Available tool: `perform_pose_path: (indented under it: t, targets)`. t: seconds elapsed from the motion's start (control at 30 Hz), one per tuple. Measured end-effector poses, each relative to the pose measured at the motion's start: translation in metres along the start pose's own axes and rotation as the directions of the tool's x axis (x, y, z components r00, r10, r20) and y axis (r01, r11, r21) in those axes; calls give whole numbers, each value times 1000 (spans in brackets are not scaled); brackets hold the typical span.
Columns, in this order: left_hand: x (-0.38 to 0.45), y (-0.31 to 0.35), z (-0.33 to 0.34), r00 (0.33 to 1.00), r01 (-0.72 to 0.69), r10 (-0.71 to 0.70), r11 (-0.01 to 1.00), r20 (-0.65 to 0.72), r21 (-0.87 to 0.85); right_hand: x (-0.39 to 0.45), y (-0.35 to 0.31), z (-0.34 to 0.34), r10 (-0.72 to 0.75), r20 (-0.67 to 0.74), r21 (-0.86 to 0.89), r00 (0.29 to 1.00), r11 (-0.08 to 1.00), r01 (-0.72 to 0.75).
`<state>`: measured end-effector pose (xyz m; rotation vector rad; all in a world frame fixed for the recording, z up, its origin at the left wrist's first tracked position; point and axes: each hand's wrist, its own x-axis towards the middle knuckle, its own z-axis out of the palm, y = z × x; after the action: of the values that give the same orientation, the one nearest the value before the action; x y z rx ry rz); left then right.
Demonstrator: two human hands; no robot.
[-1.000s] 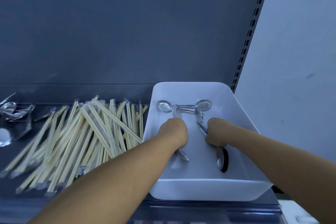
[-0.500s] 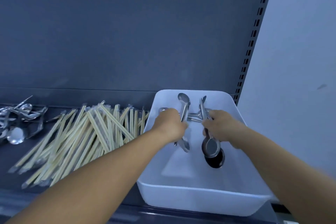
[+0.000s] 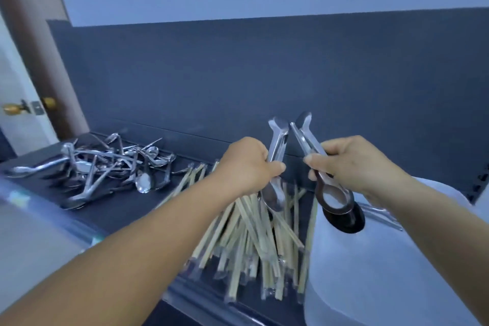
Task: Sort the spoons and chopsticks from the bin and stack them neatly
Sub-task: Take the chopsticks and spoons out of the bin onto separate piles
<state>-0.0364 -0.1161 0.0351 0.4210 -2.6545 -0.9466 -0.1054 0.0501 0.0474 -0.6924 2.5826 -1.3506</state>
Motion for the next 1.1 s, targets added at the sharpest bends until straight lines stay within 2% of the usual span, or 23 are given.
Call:
perform_pose_path:
  t: [0.27,0.43,0.6,0.8,1.1]
  targets:
    - [13,-147,-112,994,98,-96,995,-61,28,54,-92,146,-52,82,-59,995,997,57]
    - [26,-243,-182,988,149,-147,987,-41,66,90,-148,246,-25,125,-56,992,998,32]
    - [46,-319,-239,970,239,-228,962,-87,135,125,-187,317,-9,173,-79,985,997,23]
    - [73,-382,-272,930,358,-336,920,-151,160,177,-215,379,-27,228,-121,973,991,56]
    - [121,-439,-276,851,521,-488,831,-193,193,261,-232,466,-60,351,-260,935,952,159]
